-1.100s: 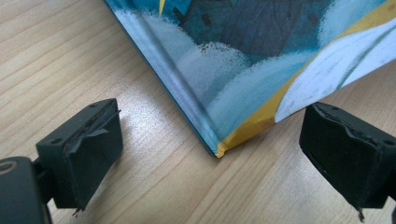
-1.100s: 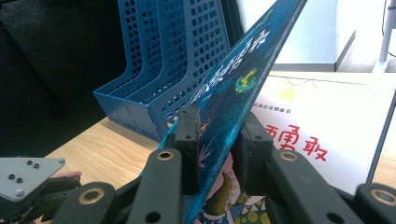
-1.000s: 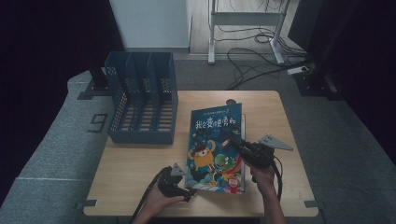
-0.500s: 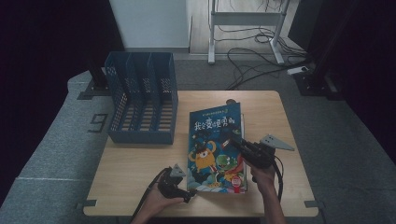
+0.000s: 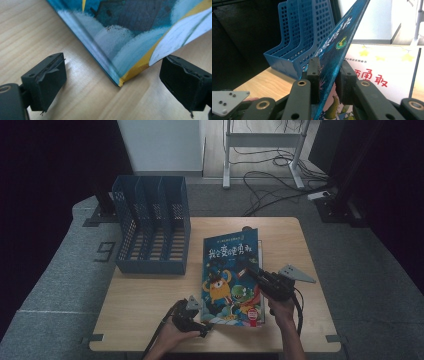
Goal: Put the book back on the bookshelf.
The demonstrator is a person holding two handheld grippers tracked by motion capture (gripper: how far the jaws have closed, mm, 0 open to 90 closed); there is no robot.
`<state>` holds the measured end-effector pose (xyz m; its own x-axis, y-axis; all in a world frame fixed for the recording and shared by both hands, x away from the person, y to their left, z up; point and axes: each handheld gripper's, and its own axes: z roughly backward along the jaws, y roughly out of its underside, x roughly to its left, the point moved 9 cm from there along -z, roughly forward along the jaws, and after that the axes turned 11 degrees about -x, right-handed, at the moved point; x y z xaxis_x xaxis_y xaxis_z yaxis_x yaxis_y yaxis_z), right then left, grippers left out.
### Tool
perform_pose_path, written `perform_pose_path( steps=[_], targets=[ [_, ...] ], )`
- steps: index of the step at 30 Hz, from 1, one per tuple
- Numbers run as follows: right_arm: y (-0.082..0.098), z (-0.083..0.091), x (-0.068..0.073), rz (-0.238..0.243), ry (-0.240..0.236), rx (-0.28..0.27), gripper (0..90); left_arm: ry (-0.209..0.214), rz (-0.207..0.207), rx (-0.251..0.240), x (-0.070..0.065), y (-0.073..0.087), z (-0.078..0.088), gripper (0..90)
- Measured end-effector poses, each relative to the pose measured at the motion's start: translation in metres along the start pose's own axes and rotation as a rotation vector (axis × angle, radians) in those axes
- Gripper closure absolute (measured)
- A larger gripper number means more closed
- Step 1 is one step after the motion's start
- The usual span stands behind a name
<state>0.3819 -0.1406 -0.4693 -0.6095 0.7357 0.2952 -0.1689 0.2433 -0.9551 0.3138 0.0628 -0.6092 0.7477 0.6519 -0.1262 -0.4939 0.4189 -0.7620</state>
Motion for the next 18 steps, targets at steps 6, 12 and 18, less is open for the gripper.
perform_pose_path(
  steps=[6,12,18],
  targets=[
    [-0.008,0.003,0.007,0.056,0.005,-0.038,74.2,-0.010,0.013,0.003,0.005,-0.004,-0.003,6.5],
    [-0.010,0.004,0.012,0.084,-0.015,-0.052,74.2,-0.011,0.012,0.007,0.005,-0.004,-0.003,6.4],
    [-0.011,0.005,0.010,0.091,-0.010,-0.055,74.2,-0.019,0.015,0.014,0.007,-0.005,-0.005,6.4]
  ],
)
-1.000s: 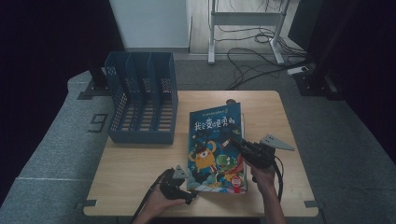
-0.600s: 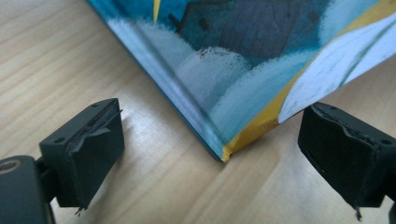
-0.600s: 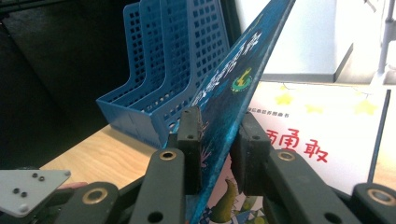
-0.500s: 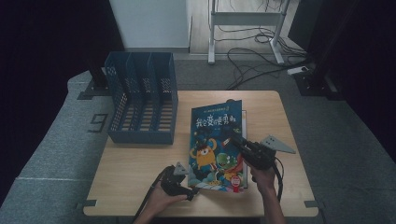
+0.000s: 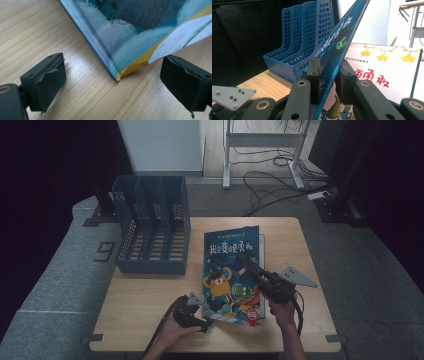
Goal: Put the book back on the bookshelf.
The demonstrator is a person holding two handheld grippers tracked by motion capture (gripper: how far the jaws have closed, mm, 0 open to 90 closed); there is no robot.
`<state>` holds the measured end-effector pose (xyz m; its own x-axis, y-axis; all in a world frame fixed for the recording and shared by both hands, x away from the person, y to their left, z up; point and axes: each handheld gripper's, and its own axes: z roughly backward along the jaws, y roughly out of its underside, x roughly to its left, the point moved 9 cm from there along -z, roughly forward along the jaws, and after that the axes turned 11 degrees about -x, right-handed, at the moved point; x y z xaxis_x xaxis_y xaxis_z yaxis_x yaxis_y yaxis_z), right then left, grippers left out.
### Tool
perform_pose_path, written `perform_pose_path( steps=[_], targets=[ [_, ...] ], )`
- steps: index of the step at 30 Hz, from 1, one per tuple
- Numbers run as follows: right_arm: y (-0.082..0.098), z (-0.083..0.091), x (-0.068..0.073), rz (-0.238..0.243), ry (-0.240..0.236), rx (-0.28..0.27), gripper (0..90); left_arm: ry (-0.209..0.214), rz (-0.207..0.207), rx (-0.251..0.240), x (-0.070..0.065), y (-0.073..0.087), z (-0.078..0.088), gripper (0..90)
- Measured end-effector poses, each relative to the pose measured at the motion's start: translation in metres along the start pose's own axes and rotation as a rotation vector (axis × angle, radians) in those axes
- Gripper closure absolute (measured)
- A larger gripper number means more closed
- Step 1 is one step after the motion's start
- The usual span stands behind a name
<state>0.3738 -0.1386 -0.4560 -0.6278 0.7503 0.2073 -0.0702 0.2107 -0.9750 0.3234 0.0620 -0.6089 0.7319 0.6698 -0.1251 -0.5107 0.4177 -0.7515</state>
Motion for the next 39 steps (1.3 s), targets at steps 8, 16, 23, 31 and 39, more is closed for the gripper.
perform_pose_path(
  steps=[8,16,23,31,39],
  targets=[
    [0.002,0.000,-0.002,-0.004,0.000,0.003,74.6,0.006,-0.009,0.002,-0.001,0.001,0.001,6.5],
    [-0.004,0.000,0.006,0.027,0.002,-0.012,74.4,0.004,0.000,-0.005,0.004,-0.002,-0.002,5.6],
    [-0.008,0.001,0.009,0.048,-0.002,-0.037,75.1,-0.009,0.000,0.001,0.009,-0.005,-0.005,5.6],
    [-0.005,0.001,0.006,0.037,-0.005,-0.036,75.8,-0.009,-0.009,-0.003,0.004,-0.003,-0.004,6.5],
    [-0.004,0.002,0.002,0.019,0.006,-0.037,76.0,0.002,-0.028,0.006,-0.001,-0.001,-0.002,7.8]
  ],
)
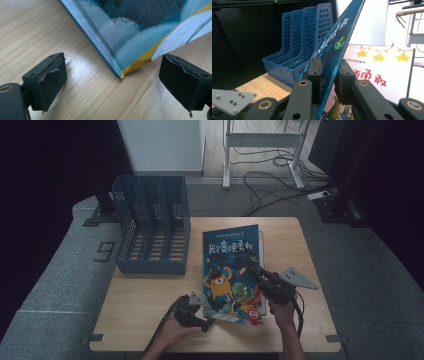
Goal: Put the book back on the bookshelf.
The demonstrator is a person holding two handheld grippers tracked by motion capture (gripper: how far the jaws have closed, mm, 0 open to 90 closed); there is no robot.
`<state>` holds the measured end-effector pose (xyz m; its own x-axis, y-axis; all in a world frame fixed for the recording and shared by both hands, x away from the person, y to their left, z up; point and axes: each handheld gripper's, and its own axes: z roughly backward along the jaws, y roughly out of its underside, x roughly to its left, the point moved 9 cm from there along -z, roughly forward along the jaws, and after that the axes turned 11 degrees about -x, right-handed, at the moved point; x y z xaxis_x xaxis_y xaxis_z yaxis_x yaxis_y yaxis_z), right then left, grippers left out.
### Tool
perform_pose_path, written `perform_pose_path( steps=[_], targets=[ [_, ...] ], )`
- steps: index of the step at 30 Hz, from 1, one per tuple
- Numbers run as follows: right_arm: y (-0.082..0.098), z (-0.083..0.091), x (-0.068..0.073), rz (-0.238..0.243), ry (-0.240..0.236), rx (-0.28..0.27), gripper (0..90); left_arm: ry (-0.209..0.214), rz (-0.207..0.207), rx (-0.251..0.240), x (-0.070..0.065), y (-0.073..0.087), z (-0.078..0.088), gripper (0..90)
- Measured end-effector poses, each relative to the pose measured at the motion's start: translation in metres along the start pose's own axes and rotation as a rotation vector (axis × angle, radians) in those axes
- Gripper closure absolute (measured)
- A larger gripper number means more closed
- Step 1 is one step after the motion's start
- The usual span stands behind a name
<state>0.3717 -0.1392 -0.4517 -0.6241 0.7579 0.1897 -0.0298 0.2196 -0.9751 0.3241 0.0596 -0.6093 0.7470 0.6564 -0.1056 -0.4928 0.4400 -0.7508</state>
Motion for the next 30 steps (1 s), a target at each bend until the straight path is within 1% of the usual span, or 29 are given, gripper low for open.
perform_pose_path(
  steps=[6,12,13,14,15,16,17,18,20,22,25,27,30],
  targets=[
    [0.000,0.001,-0.002,-0.008,0.010,-0.005,76.0,0.002,-0.008,-0.002,-0.002,0.001,0.000,8.0],
    [-0.001,0.001,-0.002,-0.002,0.008,-0.009,76.1,0.009,0.001,-0.006,-0.001,0.000,0.000,7.7],
    [-0.001,0.001,-0.001,0.000,0.006,-0.011,76.2,0.008,0.029,-0.016,0.000,-0.002,0.001,7.7],
    [-0.002,0.002,0.000,0.002,0.005,-0.015,76.3,0.005,0.073,-0.043,0.004,-0.006,0.002,11.0],
    [-0.004,0.002,0.001,0.001,-0.003,-0.019,76.5,-0.009,0.109,-0.066,0.011,-0.010,0.004,14.8],
    [-0.005,0.002,0.003,0.001,-0.012,-0.025,76.6,-0.019,0.131,-0.078,0.018,-0.013,0.006,15.9],
    [-0.007,0.003,0.006,0.006,-0.025,-0.028,76.5,-0.025,0.146,-0.088,0.024,-0.016,0.008,16.2],
    [-0.008,0.003,0.010,0.017,-0.037,-0.026,76.5,-0.017,0.160,-0.092,0.027,-0.017,0.010,16.6],
    [-0.009,0.001,0.013,0.036,-0.039,-0.021,76.5,0.013,0.172,-0.095,0.026,-0.018,0.012,16.0],
    [-0.008,0.001,0.013,0.035,-0.035,-0.019,76.5,0.027,0.153,-0.084,0.019,-0.016,0.011,15.4],
    [-0.007,0.001,0.011,0.032,-0.030,-0.019,76.5,0.051,0.112,-0.051,0.005,-0.011,0.006,14.4],
    [-0.007,0.001,0.009,0.032,-0.023,-0.015,76.4,0.068,0.097,-0.042,-0.003,-0.009,0.004,13.4],
    [-0.005,0.001,0.005,0.018,-0.005,-0.009,76.4,0.073,0.065,-0.021,-0.013,-0.005,0.002,11.6]
  ],
)
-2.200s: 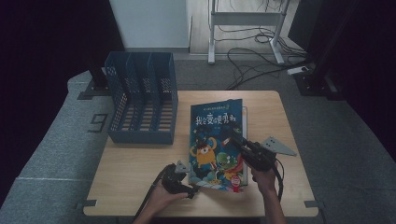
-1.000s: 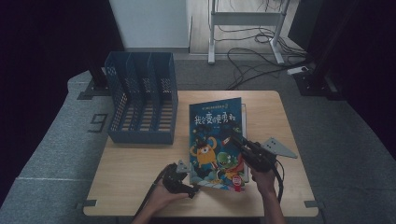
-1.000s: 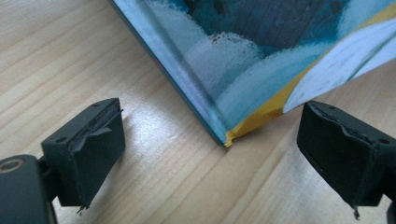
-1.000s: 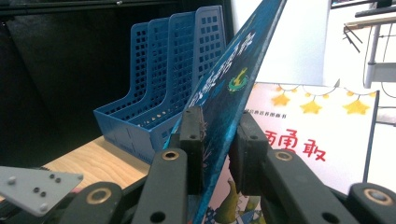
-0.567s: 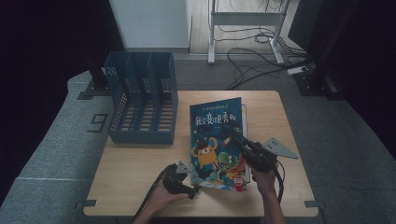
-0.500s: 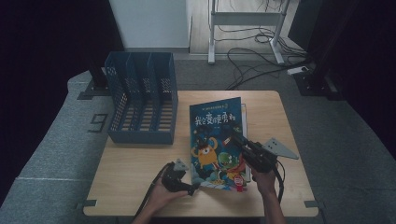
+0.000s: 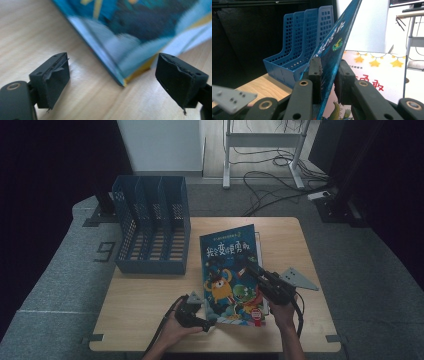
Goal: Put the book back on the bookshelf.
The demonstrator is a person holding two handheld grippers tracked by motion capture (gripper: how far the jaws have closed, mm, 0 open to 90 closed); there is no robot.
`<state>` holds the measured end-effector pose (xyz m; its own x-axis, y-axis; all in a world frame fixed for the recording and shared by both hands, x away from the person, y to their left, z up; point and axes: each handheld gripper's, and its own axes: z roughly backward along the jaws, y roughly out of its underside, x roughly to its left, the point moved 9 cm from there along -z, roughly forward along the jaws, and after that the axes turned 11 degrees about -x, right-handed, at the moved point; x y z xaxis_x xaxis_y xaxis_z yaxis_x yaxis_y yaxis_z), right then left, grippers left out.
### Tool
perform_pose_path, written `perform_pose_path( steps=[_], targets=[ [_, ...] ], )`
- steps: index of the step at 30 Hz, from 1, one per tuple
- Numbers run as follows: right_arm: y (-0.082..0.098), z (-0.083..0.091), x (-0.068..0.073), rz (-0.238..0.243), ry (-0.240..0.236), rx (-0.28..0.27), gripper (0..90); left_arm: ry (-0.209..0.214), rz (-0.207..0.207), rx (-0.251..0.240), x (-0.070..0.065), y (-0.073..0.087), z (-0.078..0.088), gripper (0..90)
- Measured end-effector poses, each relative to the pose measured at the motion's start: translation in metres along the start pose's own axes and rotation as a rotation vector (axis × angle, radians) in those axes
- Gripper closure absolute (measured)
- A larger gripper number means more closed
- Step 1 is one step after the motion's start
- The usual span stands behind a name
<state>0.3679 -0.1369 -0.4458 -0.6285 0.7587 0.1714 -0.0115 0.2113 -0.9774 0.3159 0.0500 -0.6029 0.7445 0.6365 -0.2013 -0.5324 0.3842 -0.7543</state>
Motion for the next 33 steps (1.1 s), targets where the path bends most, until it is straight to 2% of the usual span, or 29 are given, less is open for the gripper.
perform_pose_path(
  steps=[2,11,13,16,21,26,33],
  targets=[
    [0.001,0.000,-0.003,-0.011,0.008,0.002,76.3,0.010,-0.006,0.009,-0.004,0.003,-0.002,10.5],
    [0.003,0.000,-0.007,-0.023,0.020,0.004,76.3,-0.013,-0.031,0.010,-0.013,0.003,-0.006,10.6],
    [0.003,0.001,-0.007,-0.021,0.019,0.002,76.2,-0.023,-0.011,-0.002,-0.010,0.002,-0.006,11.5],
    [0.002,0.001,-0.005,-0.010,0.017,-0.003,76.2,-0.016,-0.004,-0.002,-0.008,0.001,-0.007,10.5],
    [-0.002,0.002,-0.002,0.003,0.006,-0.030,76.2,-0.018,0.001,-0.002,-0.006,-0.002,-0.009,10.5],
    [-0.008,0.003,0.005,0.050,-0.008,-0.055,76.3,-0.018,0.002,0.001,-0.001,-0.006,-0.012,10.4],
    [-0.012,0.005,0.005,0.071,0.004,-0.056,76.6,-0.025,0.000,0.007,0.004,-0.010,-0.016,10.4]
  ],
)
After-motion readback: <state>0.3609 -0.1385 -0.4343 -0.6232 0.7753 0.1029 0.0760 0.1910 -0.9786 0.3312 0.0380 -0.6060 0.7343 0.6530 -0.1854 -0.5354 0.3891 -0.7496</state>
